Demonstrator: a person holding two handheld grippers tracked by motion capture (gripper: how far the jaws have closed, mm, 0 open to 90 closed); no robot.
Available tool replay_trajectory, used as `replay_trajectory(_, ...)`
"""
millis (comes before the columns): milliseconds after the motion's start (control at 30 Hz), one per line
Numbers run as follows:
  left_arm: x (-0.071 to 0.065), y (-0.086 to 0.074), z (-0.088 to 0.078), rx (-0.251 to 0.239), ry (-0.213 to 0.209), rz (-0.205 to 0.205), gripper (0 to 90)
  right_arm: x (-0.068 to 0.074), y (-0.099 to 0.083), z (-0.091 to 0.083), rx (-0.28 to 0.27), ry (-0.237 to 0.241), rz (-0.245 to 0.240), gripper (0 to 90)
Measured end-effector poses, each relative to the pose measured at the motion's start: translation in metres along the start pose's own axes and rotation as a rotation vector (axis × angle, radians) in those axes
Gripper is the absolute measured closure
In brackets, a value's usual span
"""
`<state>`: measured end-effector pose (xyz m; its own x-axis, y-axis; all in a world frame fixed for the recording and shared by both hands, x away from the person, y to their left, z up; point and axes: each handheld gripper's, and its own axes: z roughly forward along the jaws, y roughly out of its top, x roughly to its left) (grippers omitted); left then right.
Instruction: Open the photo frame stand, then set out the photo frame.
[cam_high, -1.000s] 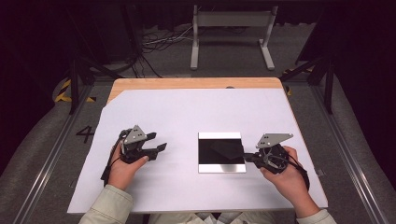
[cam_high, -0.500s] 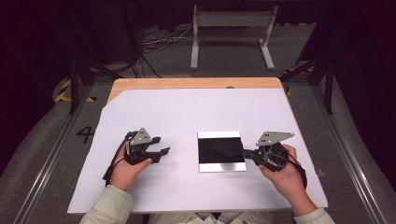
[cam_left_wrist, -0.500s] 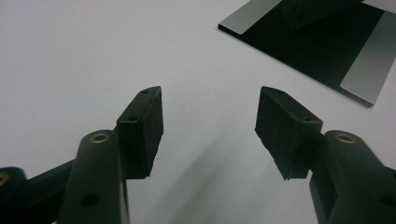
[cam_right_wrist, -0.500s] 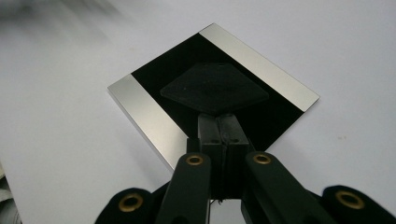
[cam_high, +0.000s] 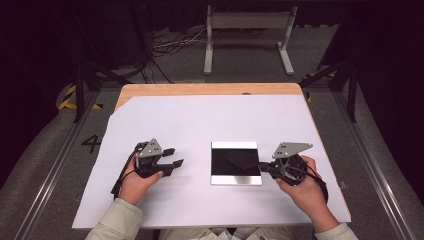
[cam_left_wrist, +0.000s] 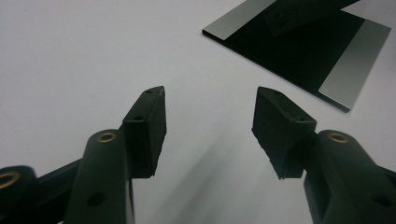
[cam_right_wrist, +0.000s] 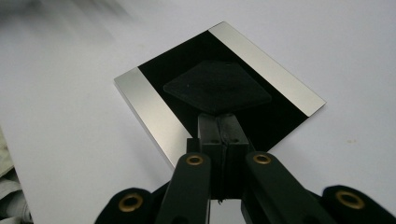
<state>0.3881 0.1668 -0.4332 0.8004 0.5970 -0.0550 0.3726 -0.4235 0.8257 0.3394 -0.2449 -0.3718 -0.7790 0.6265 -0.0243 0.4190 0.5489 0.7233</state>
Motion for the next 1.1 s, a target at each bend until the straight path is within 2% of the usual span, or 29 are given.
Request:
replay_trajectory(200,0.003,-0.002,-0.001,0.016,-0.014,-0.039,41.1,0.001,0.001,-0.001,0.024,0.001,-0.007,90.0)
replay_trajectory(333,0.005,-0.002,-0.002,0.023,-0.027,-0.068,35.1,-0.001,0.002,-0.006,0.042,0.013,-0.015,89.9)
replay_trajectory(600,0.003,-0.003,-0.003,0.02,0.015,-0.064,28.7,-0.002,0.009,-0.024,0.015,0.011,-0.023,86.9)
replay_trajectory(633,0.004,-0.003,-0.004,0.022,0.025,-0.05,28.7,-0.002,0.01,-0.026,0.012,0.01,-0.024,86.7)
replay_trajectory(967,0.003,-0.004,-0.004,0.041,0.034,-0.063,26.7,-0.005,0.018,-0.03,-0.019,0.006,-0.011,84.2)
replay_trajectory(1100,0.003,-0.004,-0.003,0.038,0.032,-0.065,26.7,-0.007,0.024,-0.031,-0.041,0.003,0.009,81.8)
